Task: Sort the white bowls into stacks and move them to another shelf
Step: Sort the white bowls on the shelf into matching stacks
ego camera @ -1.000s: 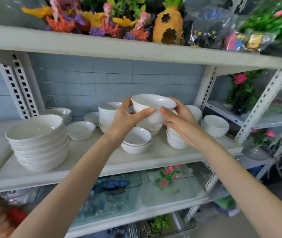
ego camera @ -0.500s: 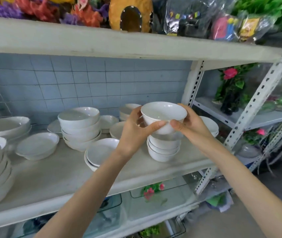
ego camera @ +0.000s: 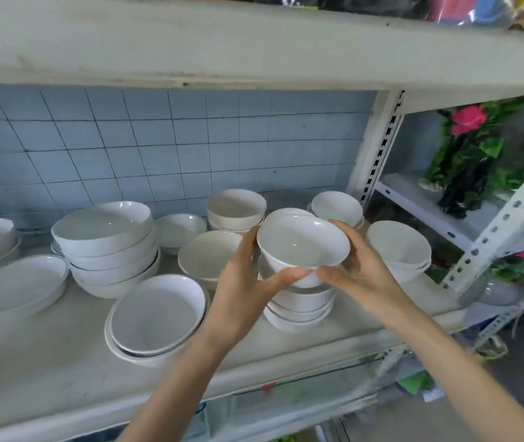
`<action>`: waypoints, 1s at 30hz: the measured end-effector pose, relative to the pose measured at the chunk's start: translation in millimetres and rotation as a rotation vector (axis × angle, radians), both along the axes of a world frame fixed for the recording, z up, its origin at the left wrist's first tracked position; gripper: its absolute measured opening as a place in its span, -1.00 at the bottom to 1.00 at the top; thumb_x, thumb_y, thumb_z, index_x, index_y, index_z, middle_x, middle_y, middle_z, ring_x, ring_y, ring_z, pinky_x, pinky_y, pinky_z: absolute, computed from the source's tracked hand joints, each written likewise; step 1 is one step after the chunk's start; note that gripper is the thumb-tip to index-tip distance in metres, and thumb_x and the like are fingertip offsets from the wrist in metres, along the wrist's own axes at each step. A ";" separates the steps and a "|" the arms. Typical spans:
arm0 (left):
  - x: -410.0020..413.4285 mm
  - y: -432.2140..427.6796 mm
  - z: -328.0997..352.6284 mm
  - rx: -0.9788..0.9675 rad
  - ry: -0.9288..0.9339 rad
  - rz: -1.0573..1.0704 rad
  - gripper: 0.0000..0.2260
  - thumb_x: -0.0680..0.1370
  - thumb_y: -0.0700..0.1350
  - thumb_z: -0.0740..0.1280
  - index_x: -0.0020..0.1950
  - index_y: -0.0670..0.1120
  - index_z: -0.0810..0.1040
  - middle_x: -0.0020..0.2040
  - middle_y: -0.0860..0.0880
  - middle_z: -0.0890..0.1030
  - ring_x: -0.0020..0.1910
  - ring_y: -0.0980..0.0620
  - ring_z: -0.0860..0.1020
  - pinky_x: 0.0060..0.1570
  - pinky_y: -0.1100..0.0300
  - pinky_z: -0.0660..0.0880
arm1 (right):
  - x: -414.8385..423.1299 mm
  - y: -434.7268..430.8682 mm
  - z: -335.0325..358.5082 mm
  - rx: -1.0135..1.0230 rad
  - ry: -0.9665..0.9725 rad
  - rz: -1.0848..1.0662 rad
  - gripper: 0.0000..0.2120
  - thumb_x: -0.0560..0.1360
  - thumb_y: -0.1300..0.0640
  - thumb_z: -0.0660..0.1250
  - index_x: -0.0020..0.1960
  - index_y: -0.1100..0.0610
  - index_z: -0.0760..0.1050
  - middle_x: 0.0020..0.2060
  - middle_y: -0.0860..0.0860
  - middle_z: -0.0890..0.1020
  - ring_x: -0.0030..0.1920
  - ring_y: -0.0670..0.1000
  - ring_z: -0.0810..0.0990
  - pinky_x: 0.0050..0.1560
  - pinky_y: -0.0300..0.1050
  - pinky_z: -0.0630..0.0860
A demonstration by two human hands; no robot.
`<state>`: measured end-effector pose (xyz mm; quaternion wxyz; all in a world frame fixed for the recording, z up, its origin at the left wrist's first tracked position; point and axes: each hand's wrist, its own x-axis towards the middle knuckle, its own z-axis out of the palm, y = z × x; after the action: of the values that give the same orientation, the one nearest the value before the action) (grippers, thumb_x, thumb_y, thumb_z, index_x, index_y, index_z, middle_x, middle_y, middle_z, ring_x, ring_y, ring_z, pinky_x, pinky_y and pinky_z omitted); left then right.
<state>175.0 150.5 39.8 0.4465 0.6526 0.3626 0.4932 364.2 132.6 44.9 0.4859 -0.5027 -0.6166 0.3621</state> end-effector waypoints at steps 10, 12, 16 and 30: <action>15.0 -7.3 -24.0 -0.051 0.025 0.104 -0.38 0.32 0.11 0.49 0.31 -0.02 0.42 0.15 0.09 0.60 0.20 0.08 0.54 0.18 0.10 0.47 | 11.1 5.5 -19.9 -0.060 0.130 0.161 -0.17 0.13 -0.16 0.55 0.31 -0.01 0.31 0.15 -0.21 0.53 0.20 -0.21 0.49 0.04 -0.35 0.46; 15.6 -10.0 -25.8 -0.054 0.023 0.115 -0.41 0.34 0.08 0.49 0.31 -0.02 0.42 0.18 0.07 0.60 0.22 0.08 0.53 0.20 0.14 0.45 | 9.4 5.6 -22.8 -0.052 0.127 0.164 -0.20 0.17 -0.16 0.54 0.31 -0.01 0.30 0.11 -0.26 0.54 0.19 -0.19 0.50 0.05 -0.32 0.47; 14.6 -13.5 -25.2 -0.063 0.025 0.099 -0.43 0.36 0.11 0.46 0.32 0.04 0.39 0.21 0.09 0.58 0.25 0.10 0.51 0.19 0.23 0.43 | 5.5 4.8 -21.9 -0.044 0.142 0.178 -0.21 0.19 -0.28 0.50 0.29 -0.04 0.28 0.09 -0.31 0.54 0.17 -0.20 0.51 0.09 -0.33 0.45; 13.6 -17.5 -36.1 -0.067 0.046 0.042 -0.31 0.39 0.18 0.44 0.42 -0.01 0.30 0.28 0.14 0.52 0.32 0.14 0.45 0.28 0.24 0.39 | 7.5 1.9 -24.7 0.006 0.135 0.183 -0.32 0.25 0.01 0.49 0.30 -0.04 0.30 0.13 -0.31 0.53 0.19 -0.21 0.50 0.09 -0.36 0.44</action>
<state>188.6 133.0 3.7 0.4491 0.6408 0.4028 0.4748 371.8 134.5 20.2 0.4928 -0.4173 -0.6268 0.4361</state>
